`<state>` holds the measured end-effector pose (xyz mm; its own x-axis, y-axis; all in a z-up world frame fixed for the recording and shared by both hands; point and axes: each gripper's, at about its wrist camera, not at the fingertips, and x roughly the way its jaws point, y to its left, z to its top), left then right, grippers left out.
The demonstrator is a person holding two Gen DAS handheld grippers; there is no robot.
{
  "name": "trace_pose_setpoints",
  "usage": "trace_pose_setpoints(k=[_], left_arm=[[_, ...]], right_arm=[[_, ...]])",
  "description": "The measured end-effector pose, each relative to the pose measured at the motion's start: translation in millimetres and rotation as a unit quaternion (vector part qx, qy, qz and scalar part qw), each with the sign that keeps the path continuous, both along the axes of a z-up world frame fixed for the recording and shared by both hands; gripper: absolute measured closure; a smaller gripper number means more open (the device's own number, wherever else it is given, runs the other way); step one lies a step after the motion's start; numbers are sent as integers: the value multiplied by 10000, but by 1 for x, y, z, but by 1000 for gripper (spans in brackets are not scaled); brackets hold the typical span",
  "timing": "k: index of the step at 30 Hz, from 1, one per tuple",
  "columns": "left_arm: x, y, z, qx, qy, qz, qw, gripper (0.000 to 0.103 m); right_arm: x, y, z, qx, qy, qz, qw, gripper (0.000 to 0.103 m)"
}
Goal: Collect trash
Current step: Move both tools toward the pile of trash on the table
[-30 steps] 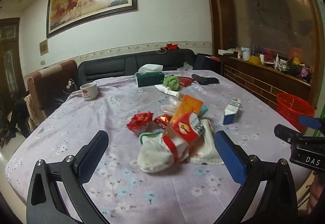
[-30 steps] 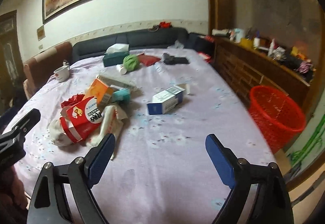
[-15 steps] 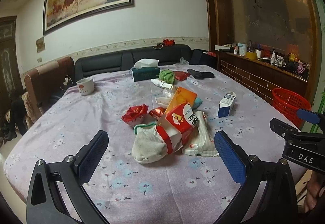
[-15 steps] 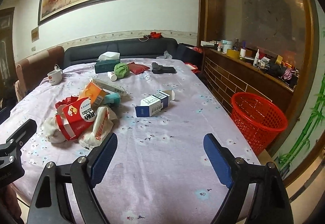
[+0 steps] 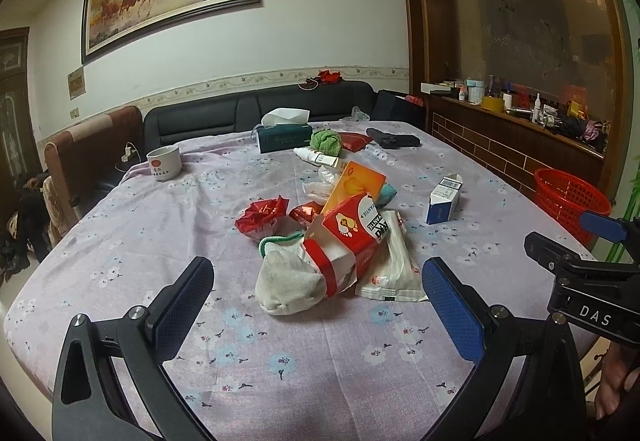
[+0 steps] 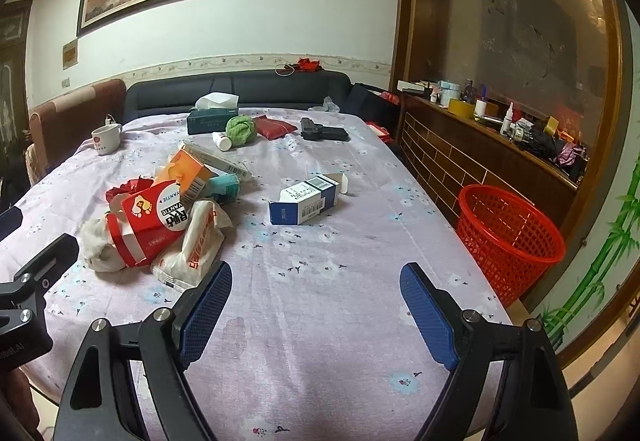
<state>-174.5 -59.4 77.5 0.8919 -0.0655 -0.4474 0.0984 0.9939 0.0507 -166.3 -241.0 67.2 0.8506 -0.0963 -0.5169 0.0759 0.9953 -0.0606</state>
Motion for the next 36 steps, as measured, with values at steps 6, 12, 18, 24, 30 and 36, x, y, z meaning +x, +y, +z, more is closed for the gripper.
trace_pose_setpoints(k=[6,12,18,24,30,36], left_arm=[[2,-3,0,27,36,-34,10000,0],[4,-3,-1,29,69,-53,10000,0],[8,-2,-6,36,185,-53,9998,0],[9,0,-8,31,227,0,9997,0],[8,3,-10,46,254,24,9997,0],[10,6,-12,43,303,65,9995,0]], right_arm=[[3,0,-1,-13,56,-18,10000,14],[4,0,-2,-22,99,-25,9999,14],[6,-1,-4,2,153,-32,9999,14],[7,-3,-6,54,198,-16,9998,16],[8,-3,-8,95,234,-10,9997,17],[8,0,-9,121,268,39,9996,18]])
